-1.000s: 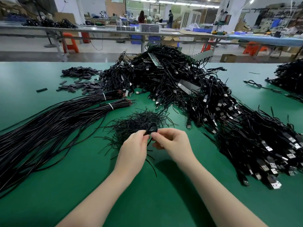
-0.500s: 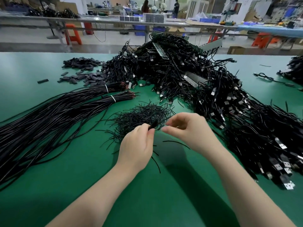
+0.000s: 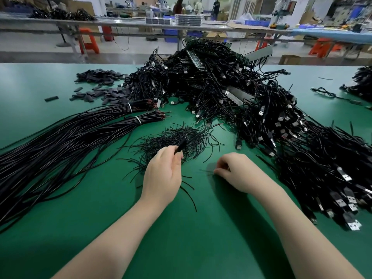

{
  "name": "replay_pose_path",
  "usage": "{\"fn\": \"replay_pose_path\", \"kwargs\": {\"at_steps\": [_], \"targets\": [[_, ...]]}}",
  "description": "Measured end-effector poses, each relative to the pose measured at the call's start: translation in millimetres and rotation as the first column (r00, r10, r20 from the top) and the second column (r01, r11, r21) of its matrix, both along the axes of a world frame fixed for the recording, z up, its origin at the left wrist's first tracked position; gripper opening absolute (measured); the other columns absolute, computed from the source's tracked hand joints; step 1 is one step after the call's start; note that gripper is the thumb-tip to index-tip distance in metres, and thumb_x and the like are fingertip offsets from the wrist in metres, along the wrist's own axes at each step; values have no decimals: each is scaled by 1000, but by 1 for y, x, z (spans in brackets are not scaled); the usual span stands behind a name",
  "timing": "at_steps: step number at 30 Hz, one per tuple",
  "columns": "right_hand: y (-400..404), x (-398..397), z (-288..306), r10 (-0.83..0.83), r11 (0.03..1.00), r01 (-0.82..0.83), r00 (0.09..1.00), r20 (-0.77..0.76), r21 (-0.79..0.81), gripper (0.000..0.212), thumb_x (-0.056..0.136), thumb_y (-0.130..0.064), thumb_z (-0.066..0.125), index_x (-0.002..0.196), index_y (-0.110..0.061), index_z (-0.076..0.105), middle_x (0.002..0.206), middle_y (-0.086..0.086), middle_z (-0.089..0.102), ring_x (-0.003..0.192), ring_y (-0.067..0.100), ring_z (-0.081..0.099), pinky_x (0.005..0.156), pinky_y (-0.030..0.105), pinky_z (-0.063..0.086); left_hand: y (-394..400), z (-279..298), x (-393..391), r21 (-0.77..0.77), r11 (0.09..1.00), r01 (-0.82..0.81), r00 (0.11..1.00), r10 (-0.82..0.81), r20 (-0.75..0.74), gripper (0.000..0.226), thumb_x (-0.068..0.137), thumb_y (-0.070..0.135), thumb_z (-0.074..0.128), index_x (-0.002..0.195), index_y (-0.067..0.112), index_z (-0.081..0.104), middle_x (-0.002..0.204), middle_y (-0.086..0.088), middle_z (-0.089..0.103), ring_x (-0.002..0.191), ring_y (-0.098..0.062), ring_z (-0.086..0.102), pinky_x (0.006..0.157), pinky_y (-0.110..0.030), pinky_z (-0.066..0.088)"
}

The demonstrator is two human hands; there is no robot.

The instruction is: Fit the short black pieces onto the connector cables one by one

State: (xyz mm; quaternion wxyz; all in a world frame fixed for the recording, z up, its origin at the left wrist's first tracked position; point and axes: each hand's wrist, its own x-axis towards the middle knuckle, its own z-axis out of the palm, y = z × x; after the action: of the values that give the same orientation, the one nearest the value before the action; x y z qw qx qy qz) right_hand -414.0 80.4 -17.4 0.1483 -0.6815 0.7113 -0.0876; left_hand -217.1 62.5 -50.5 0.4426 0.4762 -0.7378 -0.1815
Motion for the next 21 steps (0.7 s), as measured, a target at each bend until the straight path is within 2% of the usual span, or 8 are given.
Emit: {"fn": "replay_pose_path", "kwargs": {"at_steps": [2, 5, 8, 10, 12, 15, 18, 21], "targets": [[1, 3, 2, 19, 996, -16, 999, 36, -83, 12, 95, -30, 58, 96, -18, 62, 95, -2, 63, 89, 18, 58, 79, 30, 47, 1, 1, 0, 11, 1000, 3, 1000, -3, 19, 40, 98, 37, 29, 100, 11, 59, 84, 12, 53, 77, -9, 52, 67, -31, 42], [3, 9, 10, 100, 971, -66, 986, 135, -231, 8, 91, -22, 65, 95, -18, 71, 91, -4, 70, 85, 13, 61, 82, 30, 50, 2, 3, -1, -9, 1000, -17, 996, 17, 93, 33, 101, 31, 34, 99, 10, 59, 80, 9, 52, 69, -15, 50, 60, -32, 35], [5, 20, 18, 225, 928, -178, 968, 112, -327, 11, 86, -14, 70, 94, -18, 77, 89, -2, 73, 83, 15, 65, 83, 30, 50, 2, 4, -3, -48, 999, -20, 973, 30, 229, 22, 102, 19, 44, 98, 6, 61, 83, -3, 60, 73, -28, 56, 62, -37, 38], [8, 28, 21, 275, 878, -209, 956, 98, -430, 11, 83, -11, 73, 89, -18, 78, 86, -2, 74, 81, 18, 66, 78, 32, 51, 2, 5, -4, -48, 999, -4, 956, 18, 291, 20, 101, 16, 45, 98, 5, 61, 86, -7, 62, 78, -31, 58, 66, -39, 39], [13, 35, 24, 315, 813, -214, 944, 100, -541, 12, 79, -6, 75, 85, -16, 78, 82, -1, 73, 76, 19, 67, 70, 32, 54, 3, 5, -5, -25, 1000, 4, 936, 5, 352, 18, 100, 16, 44, 94, 7, 58, 84, -4, 58, 76, -30, 54, 65, -35, 29], [16, 41, 23, 344, 797, -232, 933, 104, -557, 12, 80, -5, 74, 87, -14, 78, 83, 1, 73, 76, 21, 66, 69, 36, 55, 3, 4, -5, -21, 1000, -22, 916, 29, 401, 18, 100, 19, 40, 90, 11, 53, 80, 3, 49, 71, -24, 44, 64, -33, 22], [16, 44, 22, 347, 795, -246, 934, 83, -554, 11, 82, -7, 72, 88, -15, 78, 83, 1, 73, 76, 22, 66, 68, 39, 55, 2, 4, -5, -38, 999, -9, 901, 24, 433, 25, 102, 24, 34, 96, 13, 55, 84, 2, 54, 76, -25, 51, 67, -35, 33], [18, 46, 23, 348, 779, -231, 932, 97, -583, 9, 81, -8, 73, 85, -14, 77, 79, 3, 73, 72, 24, 66, 64, 40, 55, 4, 6, -5, -90, 996, 20, 856, 29, 516, 46, 101, 31, 18, 102, 11, 59, 86, -2, 58, 78, -25, 55, 69, -34, 37]]}}
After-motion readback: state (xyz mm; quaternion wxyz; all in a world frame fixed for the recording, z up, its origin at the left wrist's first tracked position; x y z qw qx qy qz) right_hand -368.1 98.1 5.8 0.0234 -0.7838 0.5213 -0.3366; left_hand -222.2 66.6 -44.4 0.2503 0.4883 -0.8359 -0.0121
